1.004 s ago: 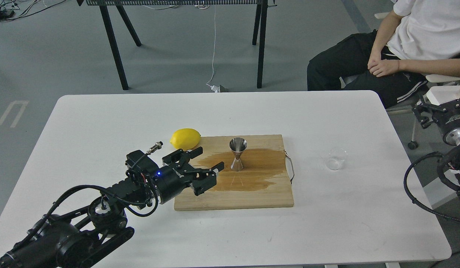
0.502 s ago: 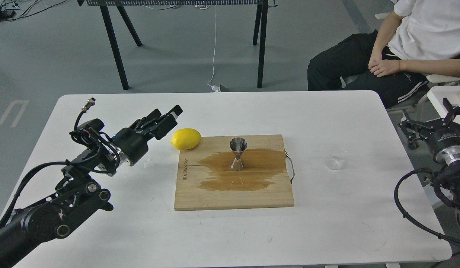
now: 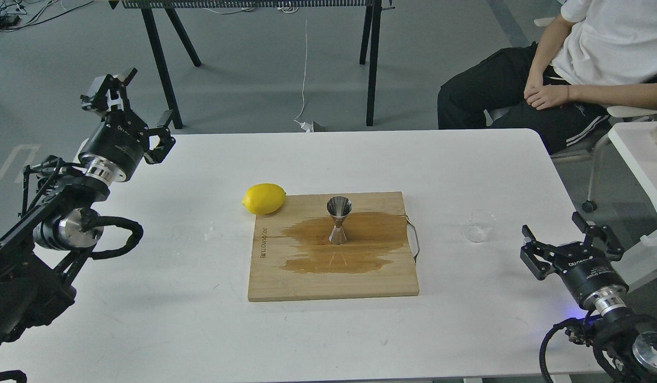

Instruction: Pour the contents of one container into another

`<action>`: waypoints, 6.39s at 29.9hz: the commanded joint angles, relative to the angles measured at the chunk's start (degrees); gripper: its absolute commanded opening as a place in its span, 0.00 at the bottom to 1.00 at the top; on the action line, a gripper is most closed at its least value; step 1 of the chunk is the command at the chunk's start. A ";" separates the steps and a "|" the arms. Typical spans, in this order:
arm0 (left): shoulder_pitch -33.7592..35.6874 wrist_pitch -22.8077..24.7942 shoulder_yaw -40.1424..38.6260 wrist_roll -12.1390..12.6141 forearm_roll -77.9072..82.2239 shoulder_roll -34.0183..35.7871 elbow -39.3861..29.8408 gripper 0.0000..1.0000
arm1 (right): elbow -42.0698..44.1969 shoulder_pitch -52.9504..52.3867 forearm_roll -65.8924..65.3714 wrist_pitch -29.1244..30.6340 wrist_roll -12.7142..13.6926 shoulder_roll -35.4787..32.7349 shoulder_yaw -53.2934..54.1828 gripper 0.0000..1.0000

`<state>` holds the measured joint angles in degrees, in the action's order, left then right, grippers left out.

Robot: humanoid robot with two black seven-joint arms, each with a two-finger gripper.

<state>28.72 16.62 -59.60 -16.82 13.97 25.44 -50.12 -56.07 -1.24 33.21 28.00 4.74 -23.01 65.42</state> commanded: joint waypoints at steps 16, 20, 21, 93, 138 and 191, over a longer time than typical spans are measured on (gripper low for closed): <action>1.60 4.38 -0.95 0.82 -12.92 0.40 7.23 1.00 | 0.44 -7.29 -0.60 -25.26 -0.78 9.04 -0.03 1.00; 1.60 4.38 -0.95 0.73 -12.92 0.32 7.23 1.00 | 0.52 -7.64 -0.69 -27.20 -0.69 9.30 -0.12 1.00; 1.51 4.30 -0.95 0.65 -12.92 0.32 7.23 1.00 | 0.61 -8.07 -0.69 -27.55 -0.69 9.30 -0.30 1.00; 1.16 3.68 -1.13 -0.06 -12.92 0.93 7.32 1.00 | -17.67 -27.68 -58.24 -43.02 -0.25 19.67 -19.10 0.42; 0.90 3.59 -1.04 -0.06 -12.92 1.02 7.32 1.00 | -17.14 -27.85 -95.34 -48.65 -0.69 19.32 -30.35 0.41; 0.72 3.94 -0.95 -0.23 -13.01 1.02 8.20 1.00 | -15.90 -36.20 -91.50 -48.91 -1.13 12.65 -41.26 0.40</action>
<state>29.44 20.57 -60.55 -17.04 0.96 26.46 -41.92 -69.64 -37.48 -64.67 -21.06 3.54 -8.04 23.97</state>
